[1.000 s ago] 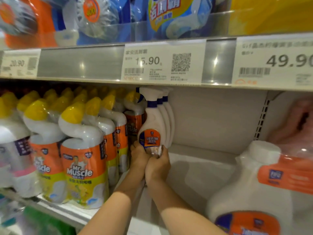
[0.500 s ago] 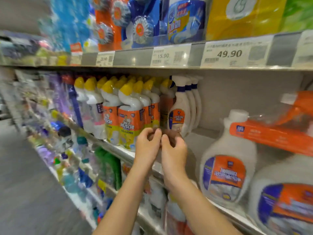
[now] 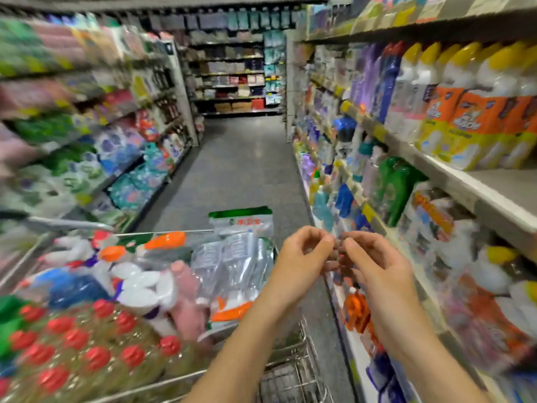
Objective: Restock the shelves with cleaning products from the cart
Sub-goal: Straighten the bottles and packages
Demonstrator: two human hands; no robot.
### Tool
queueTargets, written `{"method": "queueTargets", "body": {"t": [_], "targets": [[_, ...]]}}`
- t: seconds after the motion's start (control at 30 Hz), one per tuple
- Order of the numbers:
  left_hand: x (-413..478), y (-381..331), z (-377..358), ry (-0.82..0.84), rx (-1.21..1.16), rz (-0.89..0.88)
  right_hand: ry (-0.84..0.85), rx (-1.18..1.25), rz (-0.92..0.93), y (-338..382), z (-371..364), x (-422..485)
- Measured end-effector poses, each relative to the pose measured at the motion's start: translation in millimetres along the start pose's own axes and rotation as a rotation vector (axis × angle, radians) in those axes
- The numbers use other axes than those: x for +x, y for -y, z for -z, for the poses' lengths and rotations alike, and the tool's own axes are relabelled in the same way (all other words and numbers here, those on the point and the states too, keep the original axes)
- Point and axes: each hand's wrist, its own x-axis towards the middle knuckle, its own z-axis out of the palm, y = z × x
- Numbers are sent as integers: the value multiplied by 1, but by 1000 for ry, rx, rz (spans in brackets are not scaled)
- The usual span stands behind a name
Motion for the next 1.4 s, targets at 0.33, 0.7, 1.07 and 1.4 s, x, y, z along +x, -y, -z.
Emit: {"method": "queueTargets", "body": {"t": [0.33, 0.7, 1.07, 1.4], "targets": [[-108, 19, 140, -364, -65, 111, 322, -65, -186, -60, -107, -68], [-178, 26, 325, -574, 108, 191, 332, -211, -373, -146, -259, -123], [-156, 53, 384, -436, 221, 229, 325, -684, -328, -207, -302, -100], [-106, 71, 385, -398, 239, 259, 362, -710, -396, -231, -311, -80]]}}
